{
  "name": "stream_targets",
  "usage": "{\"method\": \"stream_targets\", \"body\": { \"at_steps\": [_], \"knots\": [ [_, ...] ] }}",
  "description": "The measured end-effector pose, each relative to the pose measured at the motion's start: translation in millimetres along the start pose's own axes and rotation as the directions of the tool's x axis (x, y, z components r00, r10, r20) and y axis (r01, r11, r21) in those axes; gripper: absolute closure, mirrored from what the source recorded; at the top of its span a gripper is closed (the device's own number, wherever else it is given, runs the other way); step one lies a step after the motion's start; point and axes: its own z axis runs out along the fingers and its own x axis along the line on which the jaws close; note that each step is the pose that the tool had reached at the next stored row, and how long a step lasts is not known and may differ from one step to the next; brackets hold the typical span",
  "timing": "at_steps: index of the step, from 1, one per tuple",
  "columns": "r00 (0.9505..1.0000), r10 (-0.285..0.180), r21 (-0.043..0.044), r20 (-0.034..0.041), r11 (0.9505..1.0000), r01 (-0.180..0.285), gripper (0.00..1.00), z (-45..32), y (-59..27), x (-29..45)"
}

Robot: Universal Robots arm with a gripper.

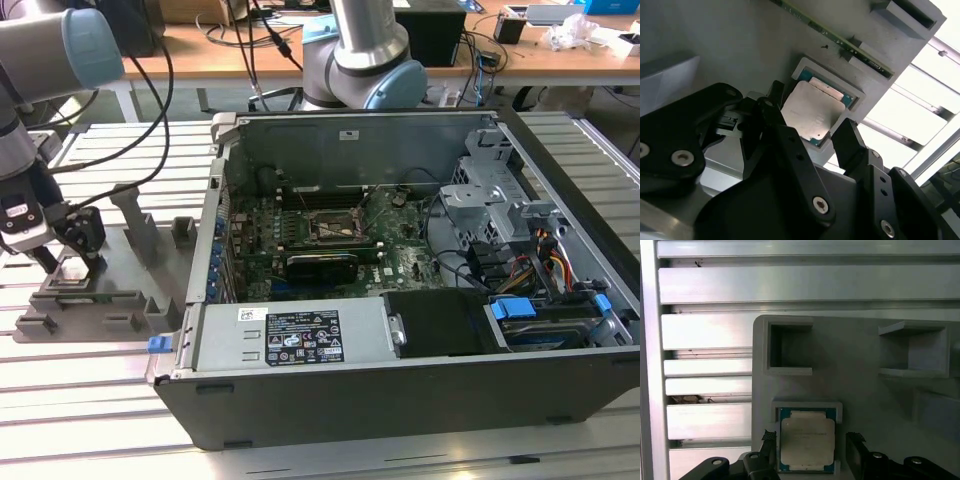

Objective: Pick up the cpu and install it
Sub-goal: 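Pick up the cpu and move it towards the insertion slot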

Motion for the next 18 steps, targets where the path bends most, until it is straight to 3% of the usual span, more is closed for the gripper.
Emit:
{"method": "stream_targets", "body": {
  "at_steps": [18],
  "knots": [
    [1.0000, -0.002, -0.0001, 0.0002, 1.0000, 0.002, 0.34, 8.4, 0.2, 4.3]
  ]
}}
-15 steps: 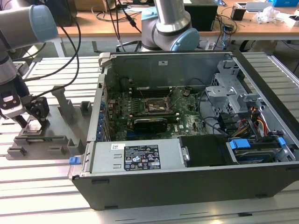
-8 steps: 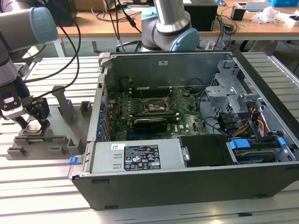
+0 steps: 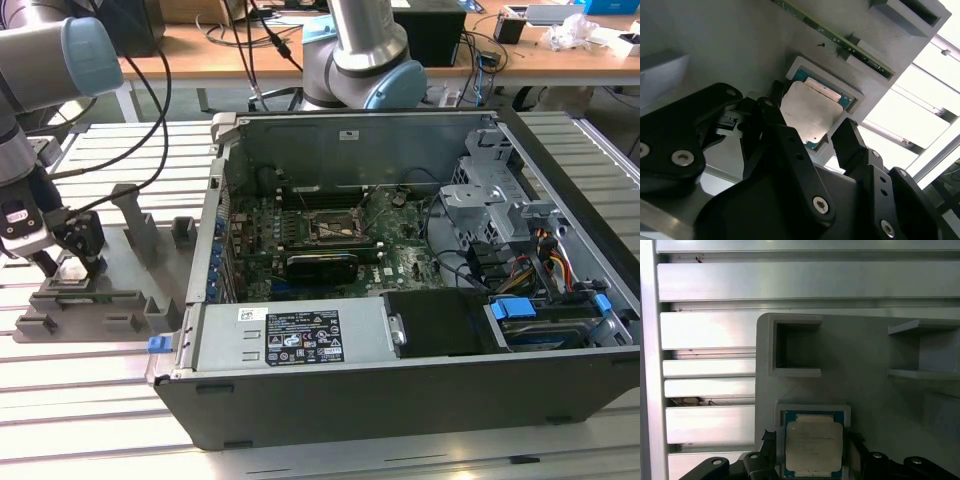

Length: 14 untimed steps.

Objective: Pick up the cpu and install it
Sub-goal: 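Pick up the cpu and move it towards the insertion slot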

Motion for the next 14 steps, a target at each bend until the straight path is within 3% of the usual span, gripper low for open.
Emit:
{"method": "stream_targets", "body": {
  "at_steps": [8, 10, 14],
  "knots": [
    [1.0000, 0.000, 0.0000, 0.0000, 1.0000, 0.000, 0.34, 1.0, 0.1, 0.0],
    [1.0000, 0.000, 0.0000, 0.0000, 1.0000, 0.000, 0.42, 1.0, 0.1, 0.0],
    [1.0000, 0.000, 0.0000, -0.0001, 1.0000, 0.000, 0.45, 0.9, 0.0, 0.0]
  ]
}}
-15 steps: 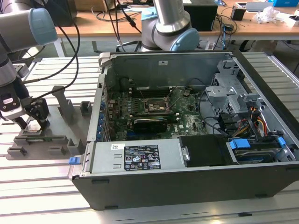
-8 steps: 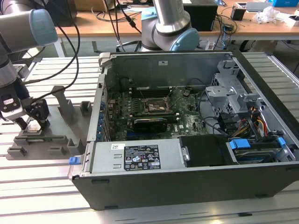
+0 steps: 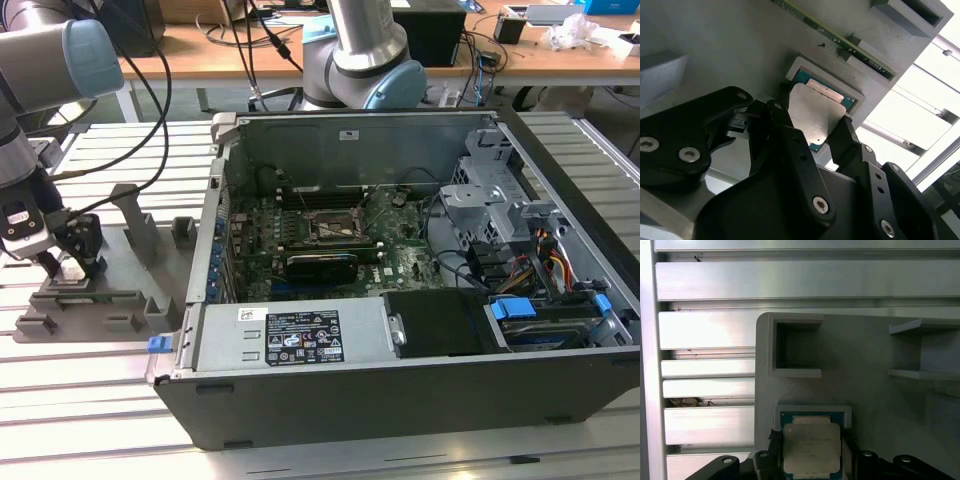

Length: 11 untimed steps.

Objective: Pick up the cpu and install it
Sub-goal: 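Pick up the cpu and move it towards the insertion slot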

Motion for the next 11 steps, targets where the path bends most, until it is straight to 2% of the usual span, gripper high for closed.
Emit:
{"method": "stream_targets", "body": {
  "at_steps": [11],
  "knots": [
    [1.0000, 0.000, 0.0000, 0.0000, 1.0000, 0.000, 0.45, 0.0, -0.8, 0.0]
  ]
}}
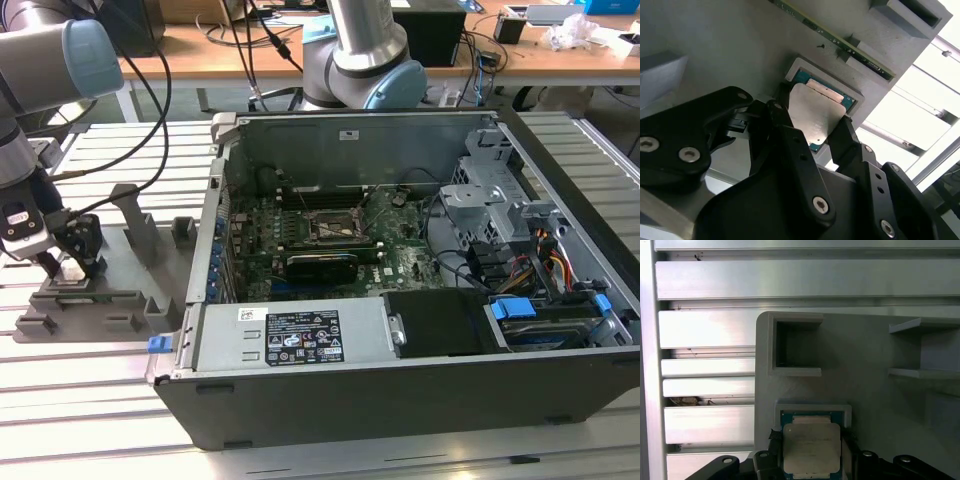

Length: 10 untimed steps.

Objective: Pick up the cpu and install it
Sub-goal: 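Pick up the cpu and move it towards the insertion slot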

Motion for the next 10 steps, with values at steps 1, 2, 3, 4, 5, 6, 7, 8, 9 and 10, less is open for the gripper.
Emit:
{"method": "stream_targets", "body": {
  "at_steps": [1, 2, 3, 4, 5, 6, 7, 8, 9, 10],
  "knots": [
    [1.0000, 0.000, 0.0000, 0.0000, 1.0000, 0.000, 0.45, 0.0, 0.0, 0.0],
    [1.0000, 0.000, -0.0001, 0.0000, 1.0000, 0.000, 0.45, 0.0, 0.0, 0.0],
    [1.0000, 0.000, 0.0000, 0.0001, 1.0000, 0.000, 0.45, 0.0, 0.0, 0.0],
    [1.0000, 0.000, 0.0000, 0.0000, 1.0000, 0.000, 0.45, 0.0, 0.0, 0.0],
    [1.0000, 0.000, -0.0001, 0.0002, 1.0000, 0.000, 0.45, -0.3, 0.0, 0.0],
    [1.0000, 0.000, 0.0000, 0.0000, 1.0000, 0.000, 0.45, -1.0, -0.1, 0.0],
    [1.0000, 0.000, 0.0001, 0.0000, 1.0000, 0.000, 0.45, -1.7, -0.1, 0.0],
    [1.0000, 0.000, 0.0000, 0.0000, 1.0000, 0.000, 0.45, -2.8, -0.1, -0.1],
    [1.0000, 0.000, 0.0000, 0.0001, 1.0000, 0.000, 0.45, -3.5, -0.2, -0.1],
    [1.0000, 0.000, 0.0000, 0.0000, 1.0000, 0.000, 0.45, -4.3, -0.2, -0.1]
  ]
}}
